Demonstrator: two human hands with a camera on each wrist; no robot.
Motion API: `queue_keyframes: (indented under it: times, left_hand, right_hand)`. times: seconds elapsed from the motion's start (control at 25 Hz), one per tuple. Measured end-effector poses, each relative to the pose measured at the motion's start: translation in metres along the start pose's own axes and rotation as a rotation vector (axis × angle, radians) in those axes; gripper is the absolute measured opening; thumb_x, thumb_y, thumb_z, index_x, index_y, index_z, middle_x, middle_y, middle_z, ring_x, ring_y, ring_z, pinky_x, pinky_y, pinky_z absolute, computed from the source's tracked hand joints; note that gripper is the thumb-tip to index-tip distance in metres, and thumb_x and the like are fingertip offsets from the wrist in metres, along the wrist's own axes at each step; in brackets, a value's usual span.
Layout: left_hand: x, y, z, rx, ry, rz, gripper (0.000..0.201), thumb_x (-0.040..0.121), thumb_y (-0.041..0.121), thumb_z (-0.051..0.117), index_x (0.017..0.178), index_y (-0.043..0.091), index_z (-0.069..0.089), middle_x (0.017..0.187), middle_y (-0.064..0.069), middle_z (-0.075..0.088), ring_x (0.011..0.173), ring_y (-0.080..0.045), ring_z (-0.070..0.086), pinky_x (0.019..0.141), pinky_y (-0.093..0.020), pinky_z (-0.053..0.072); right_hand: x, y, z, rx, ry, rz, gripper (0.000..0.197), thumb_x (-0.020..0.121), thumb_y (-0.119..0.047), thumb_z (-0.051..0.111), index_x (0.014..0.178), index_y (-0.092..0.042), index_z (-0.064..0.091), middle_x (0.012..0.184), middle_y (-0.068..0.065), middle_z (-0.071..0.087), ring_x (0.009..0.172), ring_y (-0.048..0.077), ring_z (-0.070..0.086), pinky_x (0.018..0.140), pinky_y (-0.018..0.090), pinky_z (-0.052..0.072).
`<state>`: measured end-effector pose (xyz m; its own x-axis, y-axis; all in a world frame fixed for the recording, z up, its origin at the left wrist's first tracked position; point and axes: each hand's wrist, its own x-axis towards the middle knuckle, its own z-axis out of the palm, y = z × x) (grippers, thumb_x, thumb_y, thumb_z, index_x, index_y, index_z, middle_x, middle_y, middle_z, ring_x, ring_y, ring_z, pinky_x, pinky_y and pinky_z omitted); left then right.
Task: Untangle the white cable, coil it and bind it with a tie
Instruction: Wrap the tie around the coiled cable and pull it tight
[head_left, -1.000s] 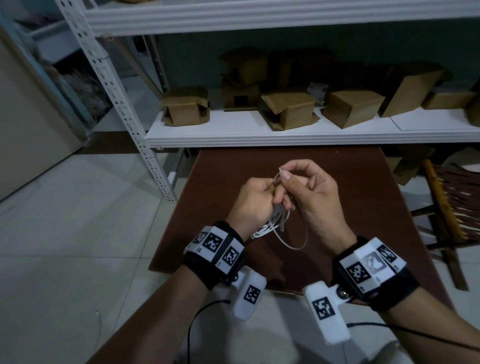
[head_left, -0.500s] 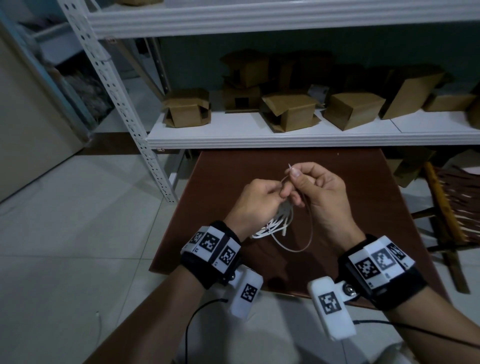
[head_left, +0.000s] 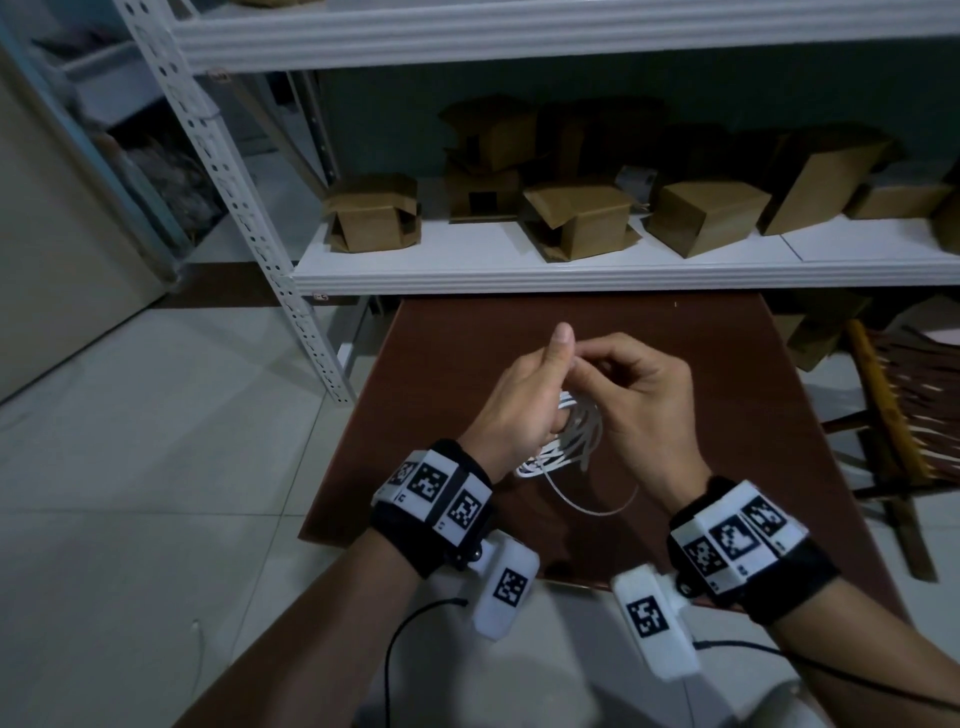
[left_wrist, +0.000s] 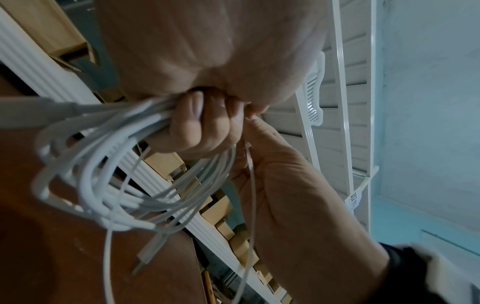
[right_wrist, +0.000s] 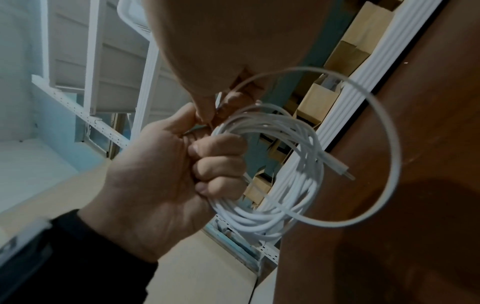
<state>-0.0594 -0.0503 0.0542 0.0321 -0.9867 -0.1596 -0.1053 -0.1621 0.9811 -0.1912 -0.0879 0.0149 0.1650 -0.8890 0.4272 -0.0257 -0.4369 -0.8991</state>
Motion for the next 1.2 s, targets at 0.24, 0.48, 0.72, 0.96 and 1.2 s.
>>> queue_keyframes:
  times: [0.24, 0.48, 0.72, 0.96, 1.2]
  left_hand:
    - [0.002, -0.005, 0.004, -0.039, 0.017, -0.056, 0.047, 0.113, 0.039, 0.033, 0.107, 0.007, 0.066, 0.057, 0.007, 0.039, 0.026, 0.001, 0.041, 0.032, -0.009, 0.03]
    - [0.008, -0.012, 0.004, 0.068, 0.09, -0.018, 0.043, 0.103, 0.022, 0.034, 0.106, 0.011, 0.075, 0.07, -0.025, 0.067, 0.044, -0.03, 0.058, 0.044, -0.039, 0.048]
    - [0.003, -0.007, 0.007, 0.079, 0.133, -0.015, 0.044, 0.113, 0.027, 0.032, 0.125, 0.006, 0.07, 0.04, 0.003, 0.057, 0.037, -0.01, 0.053, 0.054, -0.038, 0.04]
    - [0.009, -0.016, 0.006, 0.06, 0.142, -0.053, 0.048, 0.113, 0.036, 0.03, 0.149, 0.017, 0.055, 0.1, -0.017, 0.069, 0.114, -0.061, 0.052, 0.094, -0.072, 0.046]
    - [0.007, -0.011, 0.008, 0.018, 0.089, -0.066, 0.042, 0.111, 0.03, 0.04, 0.148, 0.02, 0.057, 0.11, -0.003, 0.08, 0.109, -0.029, 0.063, 0.097, -0.058, 0.043]
  right_hand:
    - [-0.003, 0.003, 0.002, -0.169, 0.051, -0.048, 0.004, 0.089, -0.014, 0.082, 0.089, -0.018, 0.081, 0.085, 0.001, 0.072, 0.079, 0.025, 0.067, 0.07, 0.045, 0.054]
    - [-0.007, 0.005, 0.007, -0.288, 0.065, -0.055, 0.016, 0.086, -0.009, 0.081, 0.089, -0.025, 0.081, 0.084, -0.006, 0.071, 0.078, 0.011, 0.066, 0.07, 0.029, 0.054]
    - [-0.006, 0.004, 0.007, -0.274, 0.066, 0.008, 0.009, 0.084, -0.011, 0.083, 0.086, -0.02, 0.083, 0.083, -0.005, 0.071, 0.073, 0.013, 0.066, 0.068, 0.032, 0.056]
    - [-0.005, 0.005, 0.003, -0.275, 0.038, 0.071, 0.005, 0.084, -0.018, 0.083, 0.082, -0.022, 0.081, 0.082, -0.008, 0.072, 0.073, 0.011, 0.067, 0.068, 0.028, 0.056]
    - [-0.005, 0.004, 0.002, -0.285, 0.13, 0.061, 0.006, 0.085, -0.02, 0.082, 0.081, -0.019, 0.078, 0.083, -0.005, 0.071, 0.073, 0.008, 0.066, 0.067, 0.022, 0.053]
